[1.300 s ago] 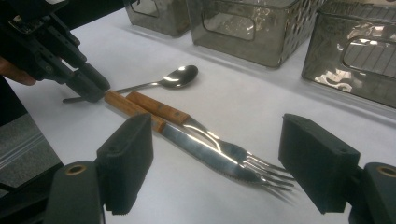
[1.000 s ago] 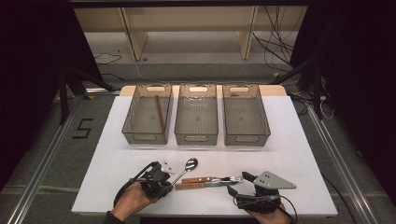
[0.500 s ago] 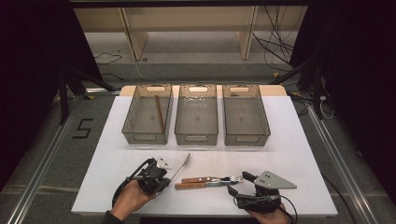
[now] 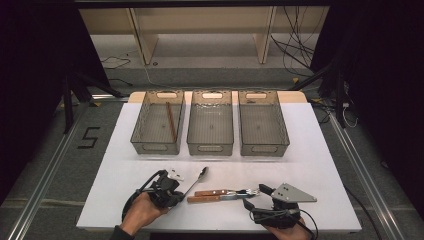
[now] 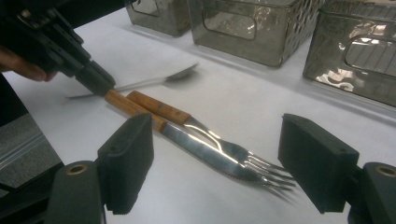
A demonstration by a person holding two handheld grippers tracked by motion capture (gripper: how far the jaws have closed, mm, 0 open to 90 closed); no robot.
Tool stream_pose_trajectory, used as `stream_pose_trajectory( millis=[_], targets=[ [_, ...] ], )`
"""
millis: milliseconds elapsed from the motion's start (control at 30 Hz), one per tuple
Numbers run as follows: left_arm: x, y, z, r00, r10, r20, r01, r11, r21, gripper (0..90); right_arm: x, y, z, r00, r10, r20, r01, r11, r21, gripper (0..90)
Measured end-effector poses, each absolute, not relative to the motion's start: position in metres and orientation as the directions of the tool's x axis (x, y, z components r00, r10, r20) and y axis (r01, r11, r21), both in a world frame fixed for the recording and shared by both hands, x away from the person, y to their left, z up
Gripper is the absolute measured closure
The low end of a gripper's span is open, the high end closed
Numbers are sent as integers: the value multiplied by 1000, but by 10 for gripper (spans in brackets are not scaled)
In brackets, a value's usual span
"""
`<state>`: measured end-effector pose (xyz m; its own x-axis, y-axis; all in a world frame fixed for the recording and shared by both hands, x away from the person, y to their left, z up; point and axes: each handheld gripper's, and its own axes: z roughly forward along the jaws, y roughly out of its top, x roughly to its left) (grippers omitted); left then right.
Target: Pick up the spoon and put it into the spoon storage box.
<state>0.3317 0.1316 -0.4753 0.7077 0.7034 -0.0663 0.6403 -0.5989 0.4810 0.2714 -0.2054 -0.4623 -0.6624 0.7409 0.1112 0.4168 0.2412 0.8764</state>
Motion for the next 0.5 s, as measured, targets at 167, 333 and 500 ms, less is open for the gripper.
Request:
stream_pose_trajectory(
  millis=[167,333,500],
  targets=[
    [331,134,-469,698,715,-36,633,-594,497,874,271,-206,-462,-662,741,113,418,239,876,273],
    [334,141,-469,685,726,-68,652,-568,503,884,271,-206,-462,-662,741,112,418,241,876,273],
    [333,135,-471,691,720,-67,648,-576,498,871,271,-205,-462,-663,740,111,416,242,876,273]
  ],
)
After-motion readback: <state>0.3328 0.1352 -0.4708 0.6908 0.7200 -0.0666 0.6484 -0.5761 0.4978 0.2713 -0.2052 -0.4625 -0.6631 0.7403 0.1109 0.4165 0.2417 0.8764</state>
